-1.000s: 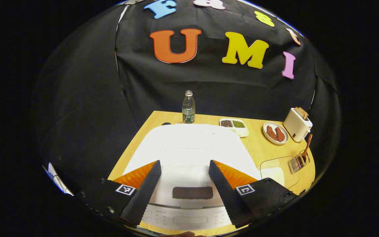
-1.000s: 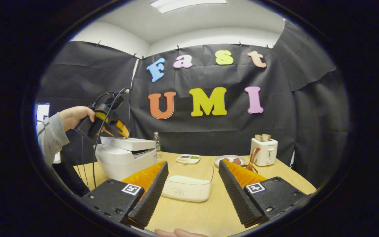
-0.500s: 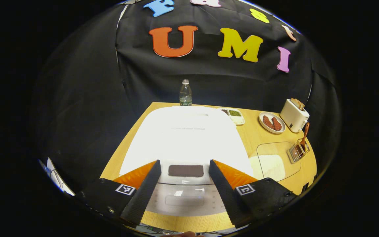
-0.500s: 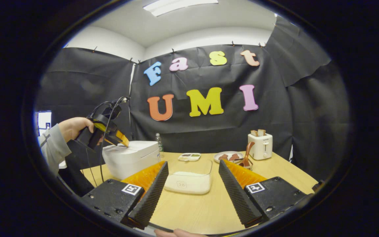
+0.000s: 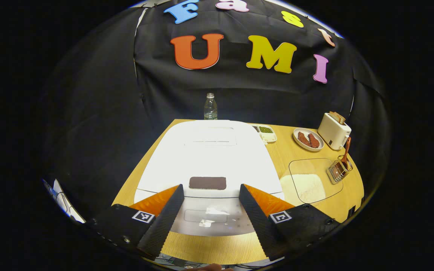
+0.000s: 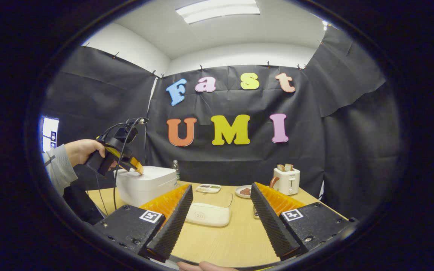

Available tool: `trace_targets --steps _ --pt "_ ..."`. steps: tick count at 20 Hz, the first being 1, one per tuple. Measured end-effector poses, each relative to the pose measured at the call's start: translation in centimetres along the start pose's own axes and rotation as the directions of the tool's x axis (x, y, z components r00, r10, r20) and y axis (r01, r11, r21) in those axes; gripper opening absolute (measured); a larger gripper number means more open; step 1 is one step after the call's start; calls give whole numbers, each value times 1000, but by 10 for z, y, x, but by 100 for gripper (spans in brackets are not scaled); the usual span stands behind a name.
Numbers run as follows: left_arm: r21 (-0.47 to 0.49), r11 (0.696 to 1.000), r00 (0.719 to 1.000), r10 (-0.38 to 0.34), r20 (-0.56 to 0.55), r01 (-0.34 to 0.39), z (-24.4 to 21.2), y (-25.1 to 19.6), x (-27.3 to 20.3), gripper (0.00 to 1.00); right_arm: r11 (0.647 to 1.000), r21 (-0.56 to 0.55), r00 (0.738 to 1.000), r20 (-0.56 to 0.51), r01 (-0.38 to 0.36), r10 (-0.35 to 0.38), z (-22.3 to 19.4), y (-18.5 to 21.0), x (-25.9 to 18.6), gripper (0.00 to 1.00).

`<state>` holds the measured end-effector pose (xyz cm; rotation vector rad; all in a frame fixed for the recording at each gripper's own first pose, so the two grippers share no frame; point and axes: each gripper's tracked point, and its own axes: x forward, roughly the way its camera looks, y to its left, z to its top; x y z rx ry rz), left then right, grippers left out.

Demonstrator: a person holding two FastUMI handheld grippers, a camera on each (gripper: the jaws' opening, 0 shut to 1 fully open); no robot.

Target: Close the left gripper, press the button to open the rice cooker; take a wooden spoon from the chopstick holder with the right hand, scoop a spoonful of rice and pour it into the rice cooker, then put the wooden spoon back into the chopstick holder.

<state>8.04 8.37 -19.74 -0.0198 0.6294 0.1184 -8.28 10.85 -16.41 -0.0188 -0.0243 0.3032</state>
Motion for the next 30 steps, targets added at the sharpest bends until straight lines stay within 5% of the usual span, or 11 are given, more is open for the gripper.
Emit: trace_targets --steps 1,5,13,16,22,23,25,27,29,30 --pt "4 1000 1000 -7 29 7 2 -4 -5 95 1000 -3 1000 -3 10 -10 0 -2 1 92" --pt "46 999 984 15 177 -23 21 -7 -33 95 999 -32 999 0 34 -34 5 -13 12 100" --pt "82 997 911 -31 410 -3 39 -40 -120 96 988 -94 993 2 121 -121 40 -39 34 92" --pt "73 997 883 -66 464 36 45 -53 -153 97 987 -76 990 10 144 -143 53 -44 34 100" --pt "40 996 846 -94 525 85 23 -51 -198 96 986 -49 987 -13 160 -161 61 -43 26 100" --pt "37 996 841 -88 534 81 20 -48 -203 97 986 -42 987 -16 159 -160 62 -42 25 93" --pt "20 999 818 -44 574 40 19 -39 -213 97 988 -22 989 -3 151 -151 71 -36 23 100" --pt "17 1000 794 -19 608 11 17 -37 -224 96 986 -10 986 17 165 -165 79 -36 21 92" --pt "20 1000 784 -8 620 -6 12 -39 -231 96 985 -1 985 26 173 -173 84 -34 20 92" --pt "22 1000 781 -8 624 -7 9 -41 -234 96 985 4 985 26 171 -171 84 -32 20 100"
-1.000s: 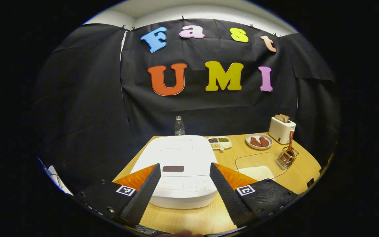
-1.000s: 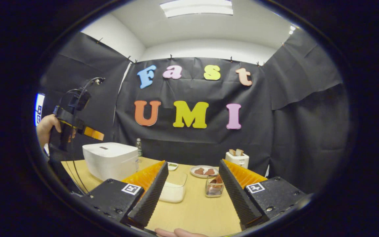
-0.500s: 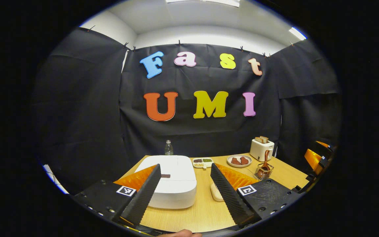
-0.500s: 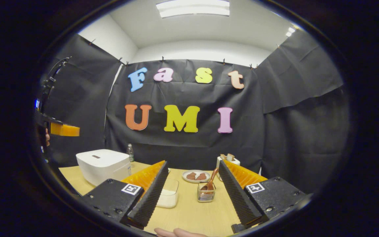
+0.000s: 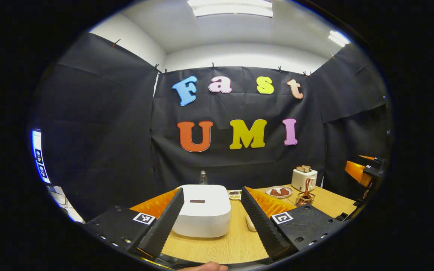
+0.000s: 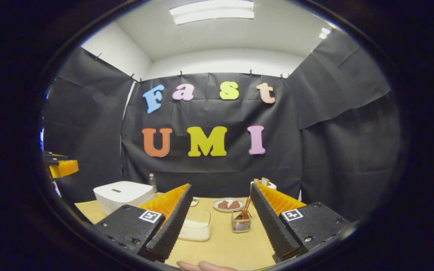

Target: Close the left gripper, press the button to open the rice cooker; take a wooden spoon from the chopstick holder with the right hand, scoop a spoonful of rice and pour it into the rice cooker, then put the wooden spoon back into the chopstick holder.

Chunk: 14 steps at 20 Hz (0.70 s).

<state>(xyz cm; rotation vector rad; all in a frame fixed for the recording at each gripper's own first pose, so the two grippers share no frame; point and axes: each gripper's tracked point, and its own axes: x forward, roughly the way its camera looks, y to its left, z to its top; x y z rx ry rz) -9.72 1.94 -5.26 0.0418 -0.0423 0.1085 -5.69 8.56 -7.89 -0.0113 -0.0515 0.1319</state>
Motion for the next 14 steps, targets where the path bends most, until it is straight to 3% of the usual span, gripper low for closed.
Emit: trace_targets --steps 1,2,3,4,14 --pt "-1 1000 1000 -3 6 3 1 -3 -5 96 1000 7 1000 1 3 -3 0 0 -1 100" --pt "-6 1000 1000 -11 11 11 2 -8 -8 96 1000 17 1000 3 9 -9 0 -2 -2 92" --pt "-11 1000 1000 -25 12 25 2 -13 -10 96 1000 27 1000 6 15 -16 0 -3 -4 92" --pt "-18 999 999 -39 9 39 0 -19 -11 96 999 31 1000 3 16 -16 -3 -3 -4 100" --pt "-23 997 997 -77 -26 76 -14 -34 -17 96 998 37 998 -30 52 -50 -20 -30 -5 100"
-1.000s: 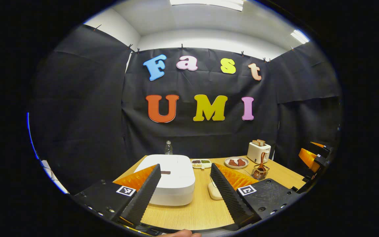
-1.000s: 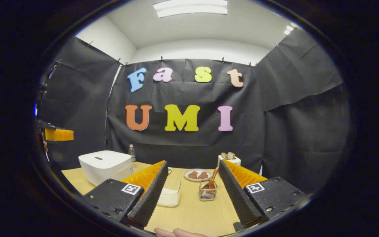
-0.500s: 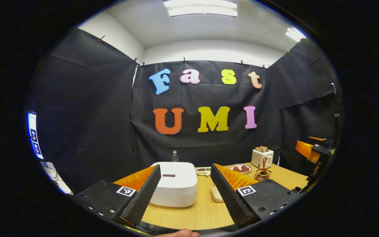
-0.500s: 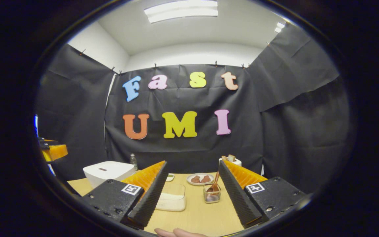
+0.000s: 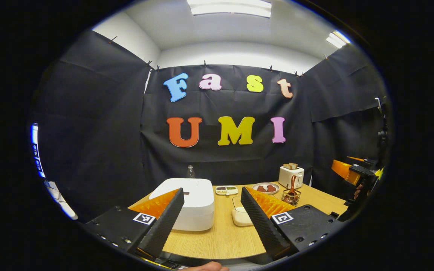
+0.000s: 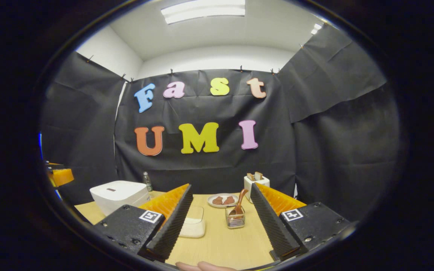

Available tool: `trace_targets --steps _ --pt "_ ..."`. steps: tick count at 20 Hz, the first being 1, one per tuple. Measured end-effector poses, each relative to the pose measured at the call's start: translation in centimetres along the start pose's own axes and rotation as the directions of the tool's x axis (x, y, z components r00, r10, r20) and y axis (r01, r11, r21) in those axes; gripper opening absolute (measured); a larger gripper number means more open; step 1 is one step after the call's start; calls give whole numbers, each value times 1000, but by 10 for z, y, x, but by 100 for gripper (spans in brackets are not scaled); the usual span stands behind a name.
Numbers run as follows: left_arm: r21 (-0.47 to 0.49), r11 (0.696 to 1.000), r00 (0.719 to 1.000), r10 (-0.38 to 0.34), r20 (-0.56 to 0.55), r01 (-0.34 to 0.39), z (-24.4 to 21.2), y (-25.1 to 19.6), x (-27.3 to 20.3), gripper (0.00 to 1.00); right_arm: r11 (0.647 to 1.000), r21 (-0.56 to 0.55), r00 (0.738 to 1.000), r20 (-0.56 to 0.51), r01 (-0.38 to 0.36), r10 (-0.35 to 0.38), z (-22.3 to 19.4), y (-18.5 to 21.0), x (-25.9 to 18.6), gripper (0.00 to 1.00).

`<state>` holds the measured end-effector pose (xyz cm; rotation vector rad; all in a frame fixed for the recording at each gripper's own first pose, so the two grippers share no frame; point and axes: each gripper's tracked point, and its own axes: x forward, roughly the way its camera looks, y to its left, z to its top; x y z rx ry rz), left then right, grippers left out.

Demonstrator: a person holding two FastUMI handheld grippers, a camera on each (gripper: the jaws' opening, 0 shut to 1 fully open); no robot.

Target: Close the left gripper, press the button to open the rice cooker; take a wooden spoon from the chopstick holder with the right hand, scoop a spoonful of rice and pour it into the rice cooker, then put the wooden spoon back into the chopstick holder.

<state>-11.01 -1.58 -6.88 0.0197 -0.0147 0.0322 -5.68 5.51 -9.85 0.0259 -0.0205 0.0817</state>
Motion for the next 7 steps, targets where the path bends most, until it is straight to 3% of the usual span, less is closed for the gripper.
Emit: trace_targets --steps 4,5,6,7 --pt "7 1000 999 -21 27 21 14 -6 -1 96 1000 -6 1000 -17 -12 12 -4 1 0 100" --pt "10 1000 999 -24 32 23 15 -6 -1 96 1000 -6 1000 -15 -14 14 -2 1 -1 92" --pt "14 1000 999 -25 33 24 15 -6 0 96 1000 -8 1000 -13 -14 14 -3 0 -1 100" --pt "17 999 999 -28 33 27 15 -8 -1 96 1000 -11 1000 -12 -12 12 -2 -1 -2 100"
